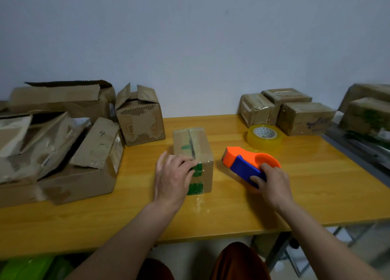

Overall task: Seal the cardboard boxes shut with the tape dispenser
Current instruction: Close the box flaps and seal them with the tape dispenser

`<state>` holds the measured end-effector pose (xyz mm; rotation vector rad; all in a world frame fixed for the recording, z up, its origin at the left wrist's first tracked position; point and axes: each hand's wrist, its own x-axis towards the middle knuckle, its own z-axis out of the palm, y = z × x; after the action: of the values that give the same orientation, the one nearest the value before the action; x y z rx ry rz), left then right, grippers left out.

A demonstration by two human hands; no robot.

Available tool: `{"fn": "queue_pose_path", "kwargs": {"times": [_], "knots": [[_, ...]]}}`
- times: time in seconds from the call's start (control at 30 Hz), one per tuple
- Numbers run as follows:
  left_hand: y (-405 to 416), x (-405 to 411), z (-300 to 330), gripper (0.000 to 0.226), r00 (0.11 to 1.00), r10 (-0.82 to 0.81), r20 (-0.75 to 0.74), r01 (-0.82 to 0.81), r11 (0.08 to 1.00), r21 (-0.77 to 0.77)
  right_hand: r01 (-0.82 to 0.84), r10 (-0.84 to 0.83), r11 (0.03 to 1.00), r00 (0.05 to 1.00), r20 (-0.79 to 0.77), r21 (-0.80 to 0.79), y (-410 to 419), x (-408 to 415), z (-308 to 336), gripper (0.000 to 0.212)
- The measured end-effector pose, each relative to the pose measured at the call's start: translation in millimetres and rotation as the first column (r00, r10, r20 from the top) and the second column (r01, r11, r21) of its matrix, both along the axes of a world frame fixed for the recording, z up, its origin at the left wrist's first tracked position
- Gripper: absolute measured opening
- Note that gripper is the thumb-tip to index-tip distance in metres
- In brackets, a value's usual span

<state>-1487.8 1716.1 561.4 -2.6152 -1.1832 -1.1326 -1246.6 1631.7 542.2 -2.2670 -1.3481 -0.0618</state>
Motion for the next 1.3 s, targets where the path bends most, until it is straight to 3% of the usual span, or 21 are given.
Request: {"fn": "queue_pose_path", "kwargs": {"times": [0.1, 0.17, 0.3, 0.43, 0.53, 0.73, 0.87, 0.97, 1.03, 1.17, 1.3], "knots": [[4.3, 4.3, 30.0, 0.031, 0.999, 0.027, -0.019, -0.030, 0.982, -0.188, -0.186, 0.246, 0.960, 0.914, -0.322, 0.208, -12.4, 1.5, 24.2, 0.012], [11.1, 11.2, 65.4, 0.041, 0.994, 0.014, 0.111, 0.025, 0.938, -0.345, -0.292, 0.398, 0.910, 0.813, -0.424, 0.294, -22.2, 1.4, 43.3, 0.010], [11.4, 18.4, 130.9, 0.045, 0.943, -0.170, 0.287, 0.322, 0.690, -0.648, -0.412, 0.554, 0.833, 0.639, -0.535, 0.370, -36.0, -5.8, 68.8, 0.012], [1.3, 18.1, 148.5, 0.039, 0.921, -0.320, 0.224, 0.379, 0.593, -0.711, -0.466, 0.592, 0.804, 0.570, -0.570, 0.369, -40.2, -10.6, 82.1, 0.016], [1.2, 14.2, 147.4, 0.028, 0.878, -0.283, 0.385, 0.478, 0.498, -0.724, -0.499, 0.593, 0.797, 0.541, -0.596, 0.340, -41.9, -13.5, 88.1, 0.018], [12.5, 6.1, 131.0, 0.024, 0.881, -0.202, 0.427, 0.472, 0.385, -0.793, -0.529, 0.545, 0.809, 0.512, -0.664, 0.256, -40.1, -14.6, 90.4, 0.027], [13.8, 3.1, 119.8, 0.012, 0.863, -0.016, 0.505, 0.486, 0.302, -0.820, -0.491, 0.500, 0.842, 0.551, -0.668, 0.225, -36.2, -26.2, 92.1, 0.039], [8.7, 4.9, 110.7, 0.002, 0.816, 0.165, 0.555, 0.513, 0.236, -0.825, -0.347, 0.440, 0.896, 0.618, -0.652, 0.275, -29.3, -42.8, 93.2, 0.058], [6.2, 7.8, 103.5, 0.006, 0.785, 0.244, 0.569, 0.505, 0.280, -0.817, -0.272, 0.400, 0.915, 0.687, -0.606, 0.297, -25.0, -48.5, 94.8, 0.064], [1.6, -0.2, 94.3, 0.003, 0.726, 0.322, 0.608, 0.509, 0.345, -0.789, -0.288, 0.360, 0.932, 0.814, -0.456, 0.221, -24.9, -45.2, 103.9, 0.068], [-5.8, -9.0, 85.7, 0.005, 0.690, 0.362, 0.627, 0.493, 0.399, -0.773, -0.311, 0.342, 0.939, 0.869, -0.358, 0.145, -28.5, -46.6, 108.1, 0.077]]}}
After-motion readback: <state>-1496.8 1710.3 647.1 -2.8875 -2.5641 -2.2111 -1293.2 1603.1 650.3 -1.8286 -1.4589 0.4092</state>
